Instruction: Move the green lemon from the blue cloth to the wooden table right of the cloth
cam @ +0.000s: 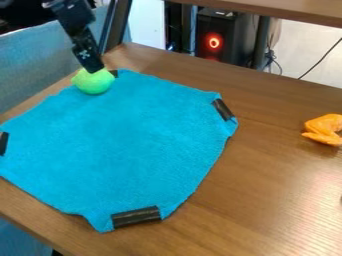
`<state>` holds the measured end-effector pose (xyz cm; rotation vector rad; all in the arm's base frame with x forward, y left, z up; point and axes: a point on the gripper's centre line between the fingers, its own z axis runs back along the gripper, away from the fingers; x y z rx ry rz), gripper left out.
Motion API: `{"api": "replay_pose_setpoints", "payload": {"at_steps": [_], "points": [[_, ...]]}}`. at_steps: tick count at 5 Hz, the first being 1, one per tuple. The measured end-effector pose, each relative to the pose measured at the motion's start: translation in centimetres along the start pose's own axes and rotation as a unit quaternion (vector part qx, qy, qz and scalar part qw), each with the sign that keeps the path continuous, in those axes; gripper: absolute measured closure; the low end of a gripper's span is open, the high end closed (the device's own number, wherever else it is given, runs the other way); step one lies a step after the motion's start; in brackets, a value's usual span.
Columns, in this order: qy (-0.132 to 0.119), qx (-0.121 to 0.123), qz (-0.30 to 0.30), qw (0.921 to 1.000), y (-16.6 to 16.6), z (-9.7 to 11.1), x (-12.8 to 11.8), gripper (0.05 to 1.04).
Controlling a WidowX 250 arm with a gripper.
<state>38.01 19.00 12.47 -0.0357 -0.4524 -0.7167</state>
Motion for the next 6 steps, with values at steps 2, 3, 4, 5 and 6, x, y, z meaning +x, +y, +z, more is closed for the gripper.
{"api": "replay_pose_setpoints", "payload": {"at_steps": [2, 3, 4, 5, 6], "points": [[0.034, -0.019, -0.003, 0.9992, -0.4, -2.0, -0.5, 0.083], [0.048, -0.021, 0.002, 0.9986, -0.3, -2.6, -1.1, 0.083], [0.058, -0.026, 0.008, 0.9979, -0.4, -3.3, -1.4, 0.107], [0.054, -0.026, 0.005, 0.9982, -0.4, -3.3, -1.2, 0.212], [0.040, -0.036, 0.002, 0.9985, -0.8, -3.3, -0.9, 0.212]]}}
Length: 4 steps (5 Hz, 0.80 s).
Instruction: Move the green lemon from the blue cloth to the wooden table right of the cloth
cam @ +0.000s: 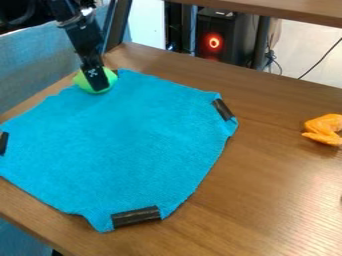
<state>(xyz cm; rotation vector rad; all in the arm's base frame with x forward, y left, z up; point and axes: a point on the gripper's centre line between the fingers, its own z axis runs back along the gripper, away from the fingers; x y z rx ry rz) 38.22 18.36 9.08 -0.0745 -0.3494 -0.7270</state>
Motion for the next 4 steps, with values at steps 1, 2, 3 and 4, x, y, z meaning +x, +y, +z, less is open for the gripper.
{"api": "replay_pose_setpoints", "payload": {"at_steps": [1, 2, 3, 4], "points": [[-0.019, -0.004, -0.008, 0.9998, -0.7, 1.4, 0.7, 0.212], [-0.042, -0.018, -0.026, 0.9986, -2.2, 2.8, 1.8, 0.212], [-0.057, -0.022, -0.069, 0.9958, -5.5, 3.4, 3.7, 0.212], [-0.059, -0.036, -0.122, 0.9901, -10.4, 3.4, 4.8, 0.212]]}}
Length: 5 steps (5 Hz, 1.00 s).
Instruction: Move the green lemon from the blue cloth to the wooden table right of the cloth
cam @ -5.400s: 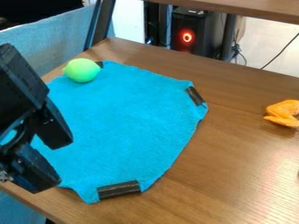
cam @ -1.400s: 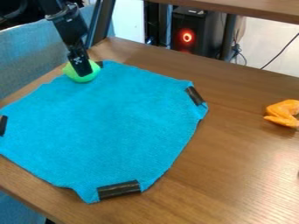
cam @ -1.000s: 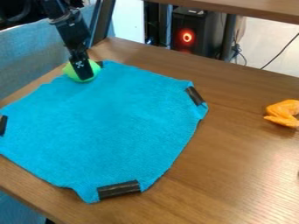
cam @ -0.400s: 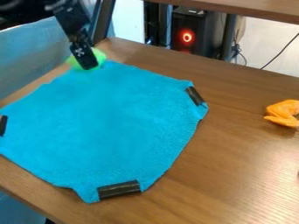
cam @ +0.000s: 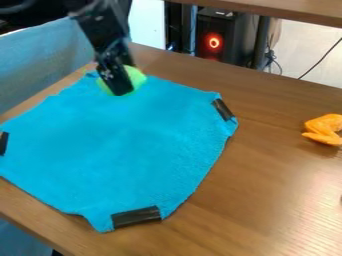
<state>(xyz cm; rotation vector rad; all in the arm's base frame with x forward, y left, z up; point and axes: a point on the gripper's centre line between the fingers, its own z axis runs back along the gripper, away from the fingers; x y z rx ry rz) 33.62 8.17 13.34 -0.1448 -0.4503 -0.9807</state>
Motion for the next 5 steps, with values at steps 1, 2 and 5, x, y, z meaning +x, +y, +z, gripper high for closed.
{"api": "replay_pose_setpoints", "payload": {"at_steps": [1, 2, 5], "points": [[-0.001, -0.022, -0.055, 0.9983, -5.5, -0.7, 1.5, 0.212], [-0.004, -0.048, -0.092, 0.9946, -10.5, -1.7, 3.0, 0.212], [0.005, -0.096, -0.105, 0.9898, -18.3, -8.6, 10.4, 0.212]]}}
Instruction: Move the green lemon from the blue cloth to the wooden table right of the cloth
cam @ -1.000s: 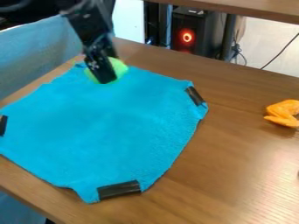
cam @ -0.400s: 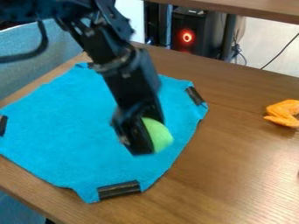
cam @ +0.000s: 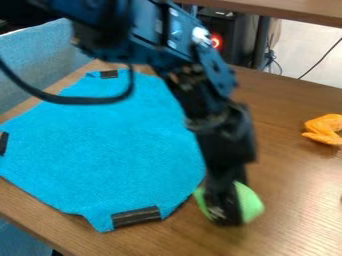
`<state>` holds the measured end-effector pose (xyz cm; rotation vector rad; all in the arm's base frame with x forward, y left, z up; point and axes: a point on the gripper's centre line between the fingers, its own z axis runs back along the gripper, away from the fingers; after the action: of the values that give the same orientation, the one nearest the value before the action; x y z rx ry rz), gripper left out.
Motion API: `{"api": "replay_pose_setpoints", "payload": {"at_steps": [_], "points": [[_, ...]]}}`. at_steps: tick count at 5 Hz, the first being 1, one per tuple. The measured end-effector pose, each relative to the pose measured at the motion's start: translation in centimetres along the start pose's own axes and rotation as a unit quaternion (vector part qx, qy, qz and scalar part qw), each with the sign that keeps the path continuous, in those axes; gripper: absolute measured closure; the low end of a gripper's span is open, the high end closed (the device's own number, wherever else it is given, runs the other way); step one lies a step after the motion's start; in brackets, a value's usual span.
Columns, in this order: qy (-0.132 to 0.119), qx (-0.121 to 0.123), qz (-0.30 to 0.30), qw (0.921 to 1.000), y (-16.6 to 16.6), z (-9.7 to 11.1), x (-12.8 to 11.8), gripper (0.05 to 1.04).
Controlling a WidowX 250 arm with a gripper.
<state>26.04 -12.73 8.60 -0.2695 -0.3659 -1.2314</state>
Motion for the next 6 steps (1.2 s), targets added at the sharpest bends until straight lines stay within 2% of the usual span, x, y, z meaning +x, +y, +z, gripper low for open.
{"api": "replay_pose_setpoints", "payload": {"at_steps": [1, 2, 3, 4, 5, 6], "points": [[-0.036, 0.017, 0.032, 0.9987, 0.9, -1.9, 2.6, 0.212], [-0.051, 0.021, 0.052, 0.9971, 1.4, -2.6, 3.8, 0.173], [-0.048, 0.007, 0.061, 0.9969, 0.9, -3.0, 3.5, 0.078], [-0.041, 0.001, 0.067, 0.9969, 0.7, -2.0, 3.1, 0.083], [-0.038, -0.008, 0.098, 0.9944, 1.3, 0.2, 3.0, 0.083], [-0.043, -0.003, 0.117, 0.9922, 1.5, 3.1, 2.4, 0.083]]}}
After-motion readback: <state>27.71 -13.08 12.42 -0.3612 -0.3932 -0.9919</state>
